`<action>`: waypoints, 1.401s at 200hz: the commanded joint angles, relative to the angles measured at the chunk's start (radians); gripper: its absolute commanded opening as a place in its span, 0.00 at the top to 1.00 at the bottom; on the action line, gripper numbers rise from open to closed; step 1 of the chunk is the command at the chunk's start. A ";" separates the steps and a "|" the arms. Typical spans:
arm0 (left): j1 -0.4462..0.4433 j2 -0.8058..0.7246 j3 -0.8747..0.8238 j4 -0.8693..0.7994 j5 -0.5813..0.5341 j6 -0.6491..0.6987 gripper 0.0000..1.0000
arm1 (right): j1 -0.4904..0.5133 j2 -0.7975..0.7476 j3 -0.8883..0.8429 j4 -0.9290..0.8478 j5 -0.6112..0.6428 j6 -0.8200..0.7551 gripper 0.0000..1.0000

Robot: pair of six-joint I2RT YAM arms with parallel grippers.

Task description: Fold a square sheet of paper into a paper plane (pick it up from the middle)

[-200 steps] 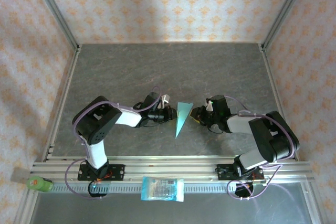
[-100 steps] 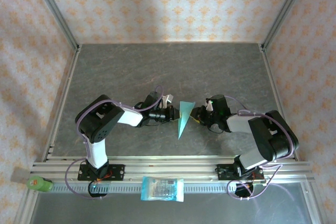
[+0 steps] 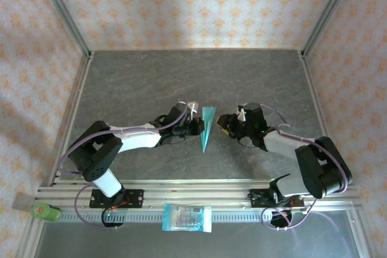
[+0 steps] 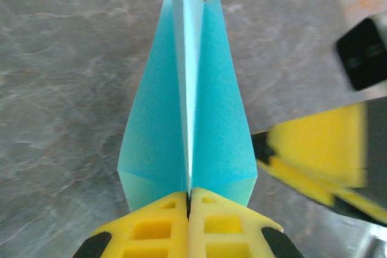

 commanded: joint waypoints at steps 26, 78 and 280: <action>-0.050 -0.026 0.066 -0.226 -0.203 0.089 0.98 | 0.041 -0.008 0.077 -0.068 0.020 0.033 0.56; -0.065 -0.025 0.091 -0.251 -0.218 0.102 0.98 | 0.116 0.092 0.151 -0.139 0.062 0.005 0.51; -0.075 -0.047 0.060 -0.293 -0.156 0.100 0.66 | 0.142 0.210 0.183 -0.174 0.063 -0.037 0.93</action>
